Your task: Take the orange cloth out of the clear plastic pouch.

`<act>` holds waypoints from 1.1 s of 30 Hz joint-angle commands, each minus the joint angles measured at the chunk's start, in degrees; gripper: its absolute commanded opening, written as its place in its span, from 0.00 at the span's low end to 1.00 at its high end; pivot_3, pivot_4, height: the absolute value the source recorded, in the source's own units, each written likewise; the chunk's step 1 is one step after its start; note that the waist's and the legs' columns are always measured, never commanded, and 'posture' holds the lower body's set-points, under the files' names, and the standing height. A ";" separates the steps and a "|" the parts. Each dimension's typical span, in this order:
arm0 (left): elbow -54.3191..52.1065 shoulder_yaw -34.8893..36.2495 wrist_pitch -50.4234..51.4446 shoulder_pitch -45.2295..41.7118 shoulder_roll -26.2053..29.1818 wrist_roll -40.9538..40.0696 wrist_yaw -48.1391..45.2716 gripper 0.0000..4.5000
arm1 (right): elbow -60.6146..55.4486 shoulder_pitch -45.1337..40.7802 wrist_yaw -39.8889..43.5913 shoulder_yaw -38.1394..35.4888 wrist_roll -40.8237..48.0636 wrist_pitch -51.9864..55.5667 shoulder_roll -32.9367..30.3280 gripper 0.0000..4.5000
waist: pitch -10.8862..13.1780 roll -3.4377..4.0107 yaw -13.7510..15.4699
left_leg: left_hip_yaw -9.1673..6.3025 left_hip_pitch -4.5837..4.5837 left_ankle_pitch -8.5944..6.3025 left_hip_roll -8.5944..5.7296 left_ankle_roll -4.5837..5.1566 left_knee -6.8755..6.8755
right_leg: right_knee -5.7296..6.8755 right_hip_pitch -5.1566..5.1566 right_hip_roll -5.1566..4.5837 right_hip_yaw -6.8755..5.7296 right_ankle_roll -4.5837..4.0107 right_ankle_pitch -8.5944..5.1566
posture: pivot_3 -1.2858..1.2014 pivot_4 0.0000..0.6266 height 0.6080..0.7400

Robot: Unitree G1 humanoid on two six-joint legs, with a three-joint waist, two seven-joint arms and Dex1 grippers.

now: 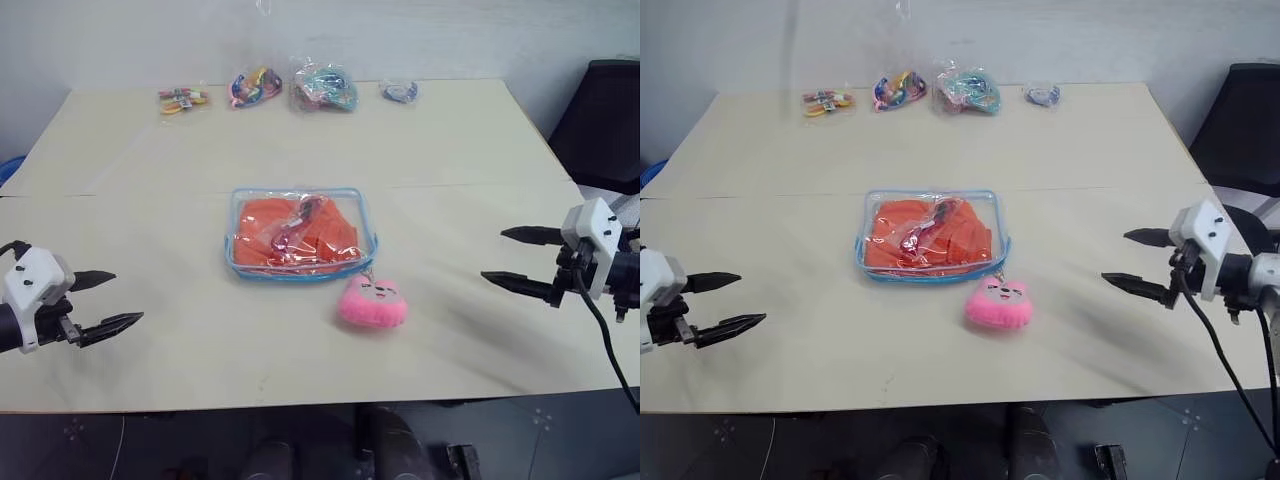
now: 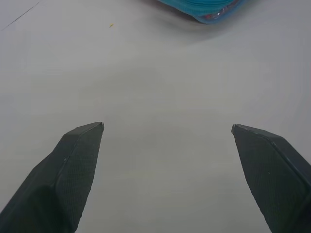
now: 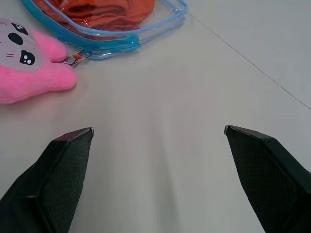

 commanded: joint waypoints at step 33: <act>-9.90 -4.15 16.13 -12.59 -5.44 -9.52 10.33 1.00 | -15.50 3.63 -8.18 -2.64 7.94 9.34 2.16 1.00 | 0.00 -0.01 0.53 | 0.00 -0.04 0.00 -0.02 -0.01 0.16 | 0.11 0.01 -0.01 -0.01 0.01 0.02 | 0.52 0.24 1.00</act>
